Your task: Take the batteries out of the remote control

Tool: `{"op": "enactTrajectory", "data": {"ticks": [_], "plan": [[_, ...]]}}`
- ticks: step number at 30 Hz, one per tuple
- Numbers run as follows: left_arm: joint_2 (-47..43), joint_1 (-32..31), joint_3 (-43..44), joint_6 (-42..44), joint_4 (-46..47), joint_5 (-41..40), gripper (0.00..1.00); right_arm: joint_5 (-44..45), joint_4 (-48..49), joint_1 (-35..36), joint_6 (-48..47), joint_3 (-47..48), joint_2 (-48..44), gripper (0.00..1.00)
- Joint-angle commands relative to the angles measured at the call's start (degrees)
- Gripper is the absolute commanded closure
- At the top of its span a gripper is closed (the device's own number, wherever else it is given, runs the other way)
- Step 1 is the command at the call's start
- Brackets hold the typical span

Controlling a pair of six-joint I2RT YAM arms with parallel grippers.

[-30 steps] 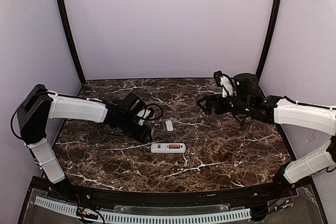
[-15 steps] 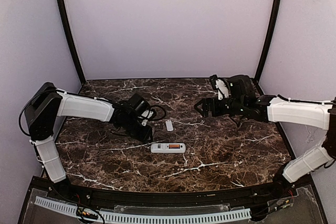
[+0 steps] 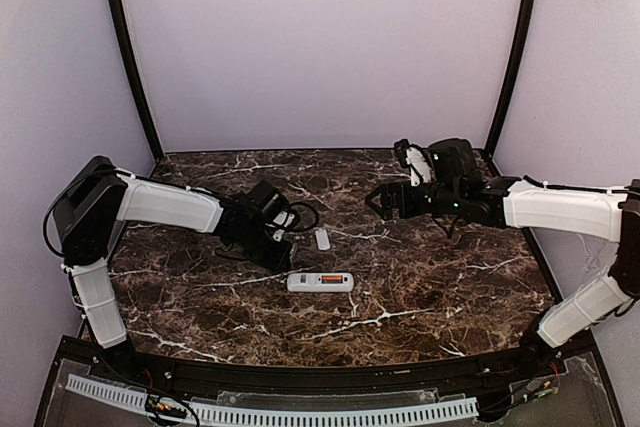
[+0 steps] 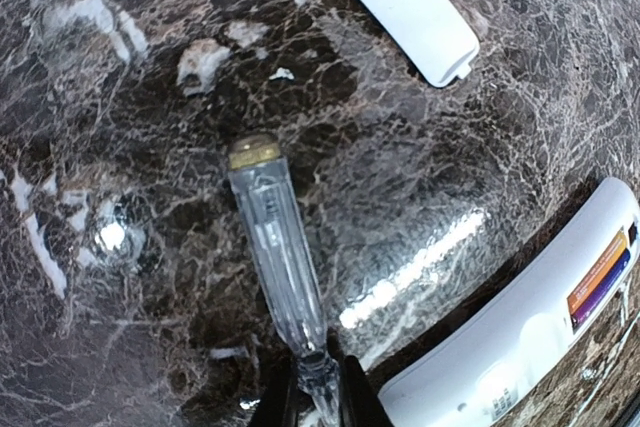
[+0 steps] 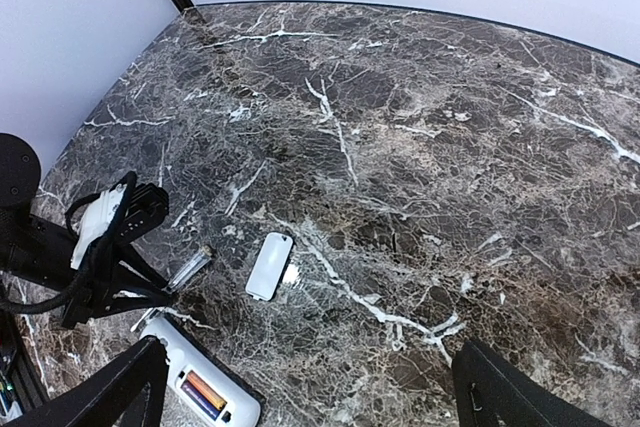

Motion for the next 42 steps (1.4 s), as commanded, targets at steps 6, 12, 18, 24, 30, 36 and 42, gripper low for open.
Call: {"op": "enactTrajectory", "data": {"ticks": [6, 12, 18, 24, 30, 36, 42], "plan": [[-0.89, -0.63, 0.33, 0.72, -0.44, -1.07, 1.00, 2.14, -0.66, -0.32, 0.86, -1.54, -3.16, 0.01], [-7.97, -0.66, -0.36, 2.51, 0.97, 2.27, 1.00, 0.32, -2.48, -0.36, 1.00, 0.12, -4.08, 0.02], [-12.01, -0.68, 3.29, 9.88, -4.27, 7.49, 1.00, -9.24, -4.75, -1.27, -0.46, 3.93, -3.06, 0.01], [-13.60, -0.60, 9.02, 17.31, -10.08, 8.81, 1.00, -17.95, -8.44, -2.85, -2.09, 8.57, -1.78, 0.01], [-14.05, -0.64, 11.47, 22.12, -8.13, 8.09, 1.00, -24.09, -12.57, -4.17, -1.41, 12.16, -1.35, 0.02], [-16.70, -0.64, 7.92, 28.44, -1.19, 10.36, 1.00, -29.50, -20.85, -4.31, -1.47, 16.16, 0.79, 0.02], [-19.18, -0.66, 4.77, 30.76, -1.61, 17.05, 1.00, -39.74, -24.58, -4.34, -2.20, 18.90, 3.71, 0.02]]}}
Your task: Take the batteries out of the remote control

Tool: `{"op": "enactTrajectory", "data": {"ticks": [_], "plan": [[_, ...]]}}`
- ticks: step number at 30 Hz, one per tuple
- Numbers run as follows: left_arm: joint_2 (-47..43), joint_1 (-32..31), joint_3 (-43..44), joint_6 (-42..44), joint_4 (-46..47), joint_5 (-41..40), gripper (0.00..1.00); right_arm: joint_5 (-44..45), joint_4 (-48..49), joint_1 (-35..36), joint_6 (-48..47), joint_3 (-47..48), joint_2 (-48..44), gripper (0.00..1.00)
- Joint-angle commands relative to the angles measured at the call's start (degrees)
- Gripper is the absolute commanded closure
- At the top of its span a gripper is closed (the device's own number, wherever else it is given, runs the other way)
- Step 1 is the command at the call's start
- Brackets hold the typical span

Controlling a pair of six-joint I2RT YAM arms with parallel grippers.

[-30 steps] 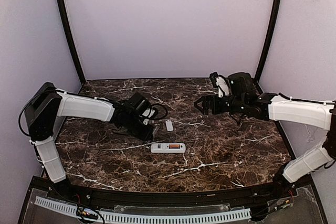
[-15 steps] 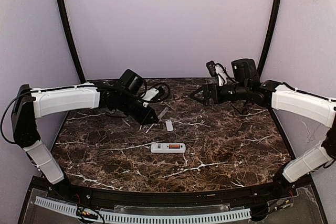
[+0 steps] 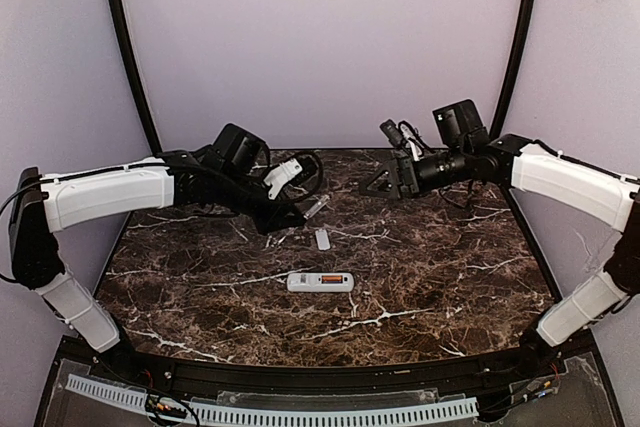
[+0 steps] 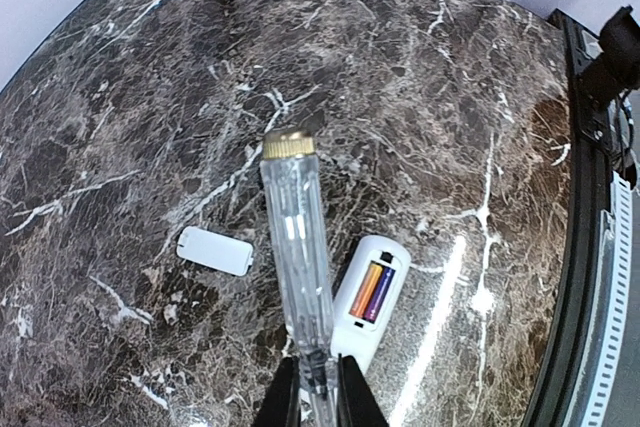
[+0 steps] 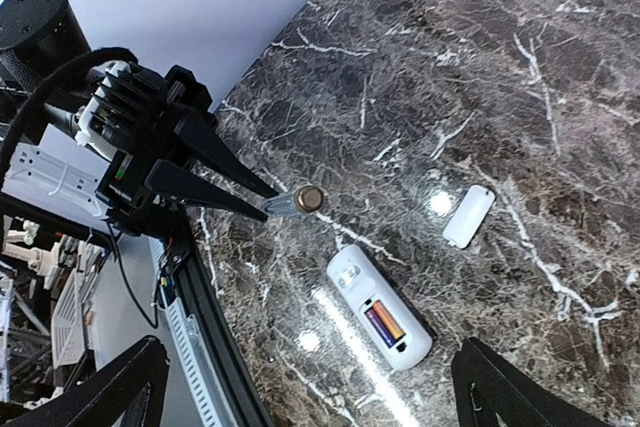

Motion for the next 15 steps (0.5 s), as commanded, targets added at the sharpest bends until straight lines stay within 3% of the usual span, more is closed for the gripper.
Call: {"op": "enactTrajectory", "data": {"ticks": [1, 7, 15], "plan": [[-3.61, -0.26, -2.68, 3.52, 0.15, 6.26, 1.00, -10.04, -4.64, -0.17, -0.49, 3.34, 3.07, 0.01], [-4.40, -0.38, -3.08, 2.31, -0.27, 12.00, 1.00, -16.83, -6.54, 0.07, -0.76, 7.51, 9.00, 0.04], [-3.38, -0.37, -2.41, 0.31, 0.14, 15.85, 1.00, -17.35, -6.49, 1.54, 1.62, 11.41, 15.20, 0.09]]}}
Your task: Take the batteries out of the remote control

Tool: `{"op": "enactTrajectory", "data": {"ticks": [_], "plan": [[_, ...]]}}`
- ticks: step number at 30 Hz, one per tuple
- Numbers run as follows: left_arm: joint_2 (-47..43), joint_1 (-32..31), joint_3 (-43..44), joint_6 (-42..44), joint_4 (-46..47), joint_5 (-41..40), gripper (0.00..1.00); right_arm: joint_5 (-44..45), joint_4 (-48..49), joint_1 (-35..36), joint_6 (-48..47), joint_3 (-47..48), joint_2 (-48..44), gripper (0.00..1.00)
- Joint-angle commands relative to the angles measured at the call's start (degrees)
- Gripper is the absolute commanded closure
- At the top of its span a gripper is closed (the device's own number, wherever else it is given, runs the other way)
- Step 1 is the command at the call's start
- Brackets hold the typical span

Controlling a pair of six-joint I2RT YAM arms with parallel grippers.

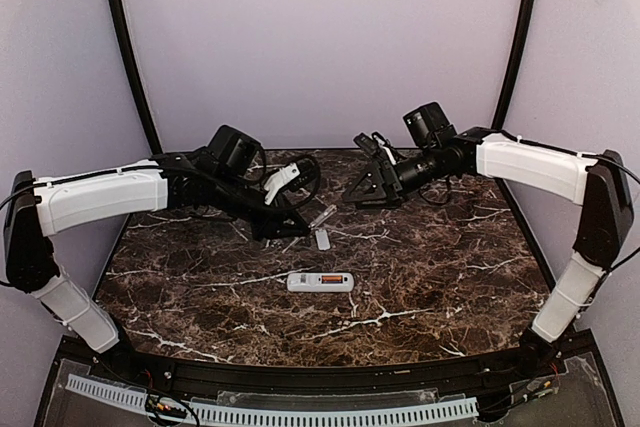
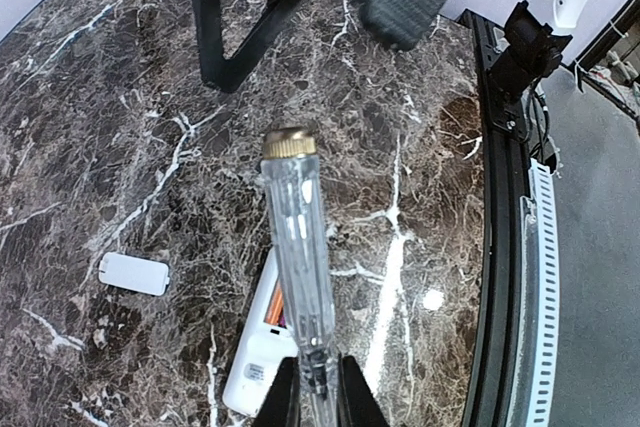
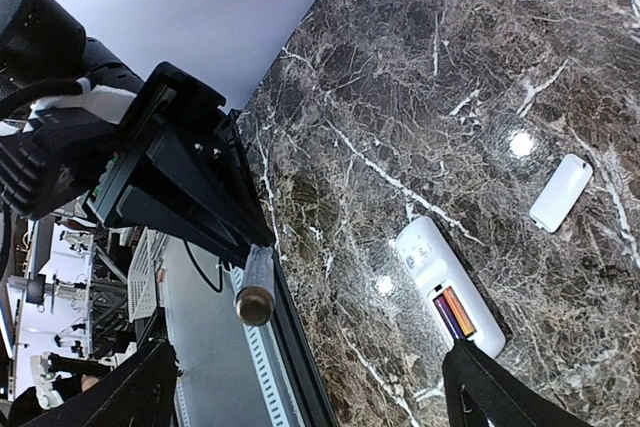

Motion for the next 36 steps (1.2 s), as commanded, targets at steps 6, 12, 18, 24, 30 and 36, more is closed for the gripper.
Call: {"op": "enactTrajectory", "data": {"ticks": [6, 12, 18, 24, 30, 36], "plan": [[0.68, -0.33, 0.17, -1.69, 0.20, 3.42, 1.00, -3.12, -0.17, 2.95, 3.16, 3.41, 5.06, 0.12], [2.06, -0.31, 0.51, -2.28, 0.04, 3.62, 1.00, -2.98, 0.15, 5.10, 5.07, 4.51, 7.75, 0.16], [2.79, -0.42, 0.51, -2.44, 0.12, 3.32, 0.99, -3.99, 0.09, 7.20, 5.14, 6.19, 10.77, 0.18], [3.11, -0.89, 0.43, -2.30, 0.15, 2.89, 1.00, -5.17, -0.12, 7.37, 5.23, 7.59, 12.61, 0.21], [3.48, -1.17, 0.55, -2.23, 0.12, 2.66, 1.00, -5.67, -0.63, 7.86, 5.23, 8.30, 13.65, 0.27], [3.82, -1.21, 0.94, -2.48, 0.04, 2.75, 1.00, -6.48, -1.14, 8.87, 4.48, 8.34, 13.82, 0.38]]}}
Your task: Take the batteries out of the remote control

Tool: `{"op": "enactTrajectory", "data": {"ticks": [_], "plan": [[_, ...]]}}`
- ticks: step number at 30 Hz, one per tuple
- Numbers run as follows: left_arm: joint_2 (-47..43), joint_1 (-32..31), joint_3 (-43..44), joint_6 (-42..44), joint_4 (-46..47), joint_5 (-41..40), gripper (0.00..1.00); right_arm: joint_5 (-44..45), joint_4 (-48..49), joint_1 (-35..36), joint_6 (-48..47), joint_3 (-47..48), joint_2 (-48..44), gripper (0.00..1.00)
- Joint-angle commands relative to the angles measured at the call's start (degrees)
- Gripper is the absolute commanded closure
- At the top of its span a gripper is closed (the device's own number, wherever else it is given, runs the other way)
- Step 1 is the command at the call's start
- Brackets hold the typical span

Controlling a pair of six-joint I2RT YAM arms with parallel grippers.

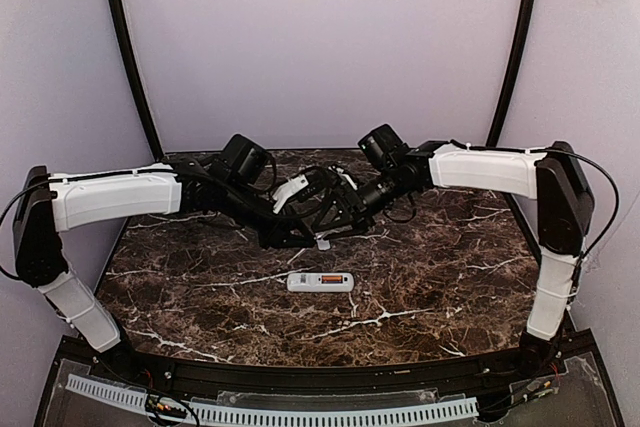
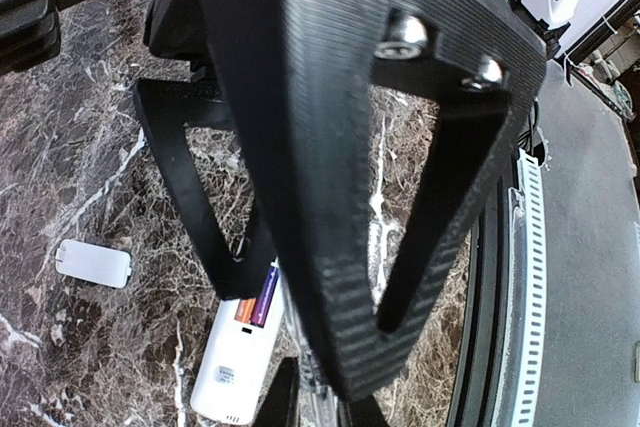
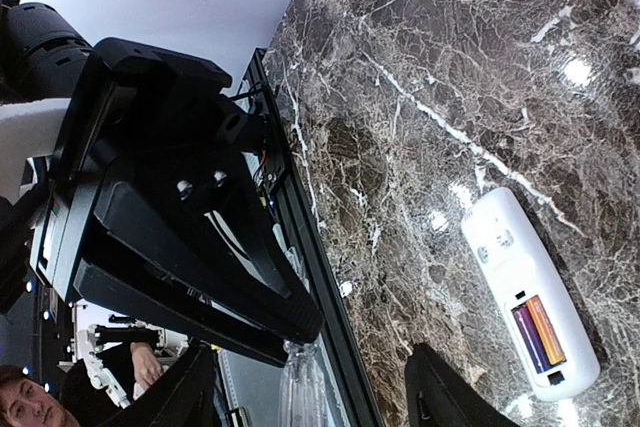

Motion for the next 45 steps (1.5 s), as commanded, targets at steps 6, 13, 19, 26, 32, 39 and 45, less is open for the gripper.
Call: {"op": "enactTrajectory", "data": {"ticks": [6, 13, 19, 26, 32, 39, 45], "plan": [[0.56, -0.25, 1.15, -0.57, -0.29, 0.56, 1.00, -1.26, -0.45, 1.50, -0.65, 1.08, 0.82, 0.43], [0.68, -0.25, 1.11, -0.47, -0.25, 0.35, 1.00, -1.32, -0.22, 1.84, -0.71, 1.26, 1.92, 0.51], [0.78, -0.27, 1.15, -0.43, -0.42, 0.42, 1.00, -1.43, -0.14, 1.86, -0.84, 1.16, 2.11, 0.58], [0.87, -0.34, 1.25, -0.45, -0.43, 0.95, 1.00, -1.30, -0.17, 1.95, -0.91, 0.54, 2.13, 0.68], [0.95, -0.38, 1.24, -0.41, -0.51, 0.97, 1.00, -1.37, -0.10, 1.99, -0.95, 0.36, 2.41, 0.73], [0.92, -0.43, 1.28, -0.19, -0.77, 0.57, 1.00, -1.19, -0.09, 2.03, -1.12, 0.31, 2.55, 0.79], [1.03, -0.72, 1.28, 0.02, -1.10, 0.24, 1.00, -0.82, -0.18, 2.04, -1.27, -0.21, 2.57, 0.92]]}}
